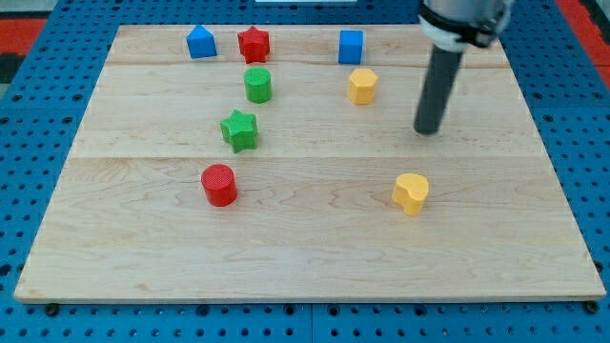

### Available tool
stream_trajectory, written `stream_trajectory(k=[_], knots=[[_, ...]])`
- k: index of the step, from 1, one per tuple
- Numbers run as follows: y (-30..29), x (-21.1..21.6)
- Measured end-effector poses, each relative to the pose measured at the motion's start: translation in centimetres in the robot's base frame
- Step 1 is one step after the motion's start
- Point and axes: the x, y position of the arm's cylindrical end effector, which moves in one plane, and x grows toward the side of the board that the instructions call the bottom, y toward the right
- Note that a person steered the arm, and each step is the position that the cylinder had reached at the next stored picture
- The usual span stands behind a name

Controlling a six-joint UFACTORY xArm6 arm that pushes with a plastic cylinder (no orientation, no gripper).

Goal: Push yellow heart towards the center

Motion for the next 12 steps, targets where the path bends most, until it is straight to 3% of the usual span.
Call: stream_trajectory(k=[2,4,6,7,12], knots=[[-0.9,11.0],[-2.0,7.7],[-4.3,7.7],[-8.7,6.7],[-11.3,7.8]])
